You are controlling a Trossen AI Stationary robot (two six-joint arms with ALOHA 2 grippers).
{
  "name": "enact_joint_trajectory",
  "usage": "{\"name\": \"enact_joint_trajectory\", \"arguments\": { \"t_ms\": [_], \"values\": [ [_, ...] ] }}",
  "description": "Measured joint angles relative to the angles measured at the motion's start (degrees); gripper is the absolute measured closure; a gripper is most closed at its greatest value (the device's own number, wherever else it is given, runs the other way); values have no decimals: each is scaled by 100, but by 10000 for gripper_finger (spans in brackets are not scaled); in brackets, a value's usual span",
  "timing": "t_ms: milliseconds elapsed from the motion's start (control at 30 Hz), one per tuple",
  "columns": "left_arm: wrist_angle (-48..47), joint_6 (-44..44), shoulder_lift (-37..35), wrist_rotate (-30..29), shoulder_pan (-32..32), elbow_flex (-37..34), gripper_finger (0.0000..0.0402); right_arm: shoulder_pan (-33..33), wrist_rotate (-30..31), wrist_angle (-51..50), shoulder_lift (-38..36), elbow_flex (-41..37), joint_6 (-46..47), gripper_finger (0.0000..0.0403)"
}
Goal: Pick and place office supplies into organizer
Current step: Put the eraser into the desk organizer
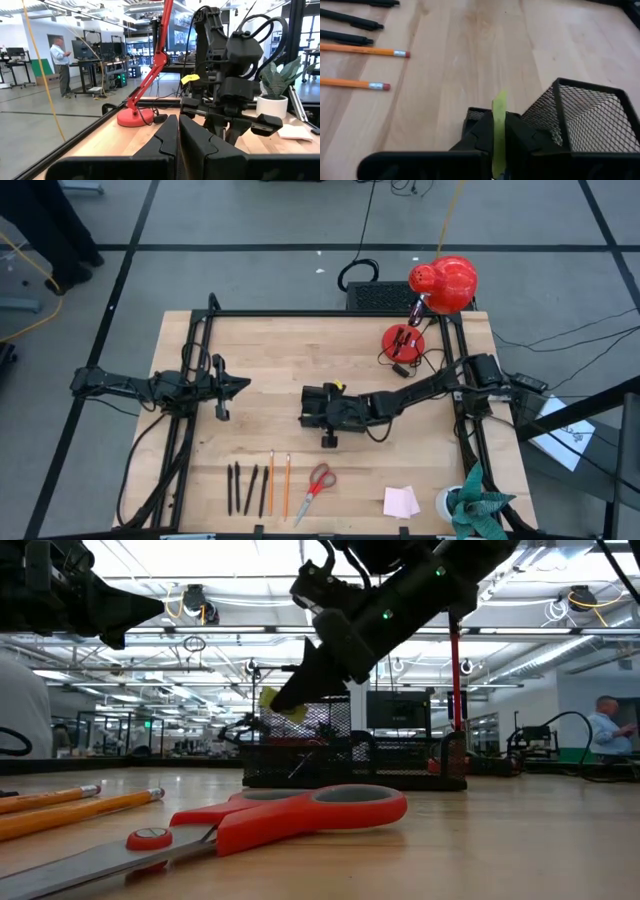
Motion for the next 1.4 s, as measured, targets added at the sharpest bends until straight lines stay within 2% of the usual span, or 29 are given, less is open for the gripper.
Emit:
{"name": "enact_joint_trajectory", "arguments": {
  "t_ms": [333,667,933,1400],
  "values": [
    [1,0,0,0,-1,0,378,13,-79,-66,47,7,121,383],
    [1,0,0,-2,-1,0,378,179,600,-639,73,-17,682,383],
    [4,0,0,-2,-1,0,378,179,608,-775,87,-24,722,380],
    [3,0,0,-2,0,0,378,164,597,-734,78,-24,963,284]
  ]
}}
